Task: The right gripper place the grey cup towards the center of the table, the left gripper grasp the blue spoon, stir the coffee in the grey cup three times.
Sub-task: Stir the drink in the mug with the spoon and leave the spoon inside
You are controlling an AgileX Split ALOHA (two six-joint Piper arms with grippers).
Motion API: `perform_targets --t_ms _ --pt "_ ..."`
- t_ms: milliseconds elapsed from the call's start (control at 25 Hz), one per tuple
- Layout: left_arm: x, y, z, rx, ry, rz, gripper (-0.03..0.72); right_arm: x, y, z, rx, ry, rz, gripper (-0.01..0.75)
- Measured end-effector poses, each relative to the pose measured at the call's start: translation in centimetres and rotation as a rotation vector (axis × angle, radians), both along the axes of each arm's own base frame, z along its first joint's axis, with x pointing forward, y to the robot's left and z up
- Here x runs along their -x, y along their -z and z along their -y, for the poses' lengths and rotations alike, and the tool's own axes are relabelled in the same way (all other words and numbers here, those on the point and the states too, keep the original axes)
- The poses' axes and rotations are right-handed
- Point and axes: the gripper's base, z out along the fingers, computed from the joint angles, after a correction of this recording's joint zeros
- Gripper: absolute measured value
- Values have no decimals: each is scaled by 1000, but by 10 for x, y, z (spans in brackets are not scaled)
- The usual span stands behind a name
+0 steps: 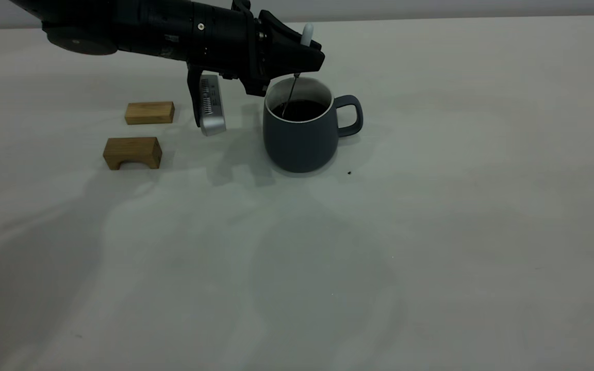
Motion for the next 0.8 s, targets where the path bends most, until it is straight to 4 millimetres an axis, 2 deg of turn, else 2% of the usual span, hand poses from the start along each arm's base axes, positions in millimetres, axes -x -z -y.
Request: perform_targets --t_ms 400,800 --pt "12 4 24 20 69 -13 126 0 0 0 0 0 0 510" --pt "22 3 23 33 189 -10 126 0 0 0 0 0 0 510"
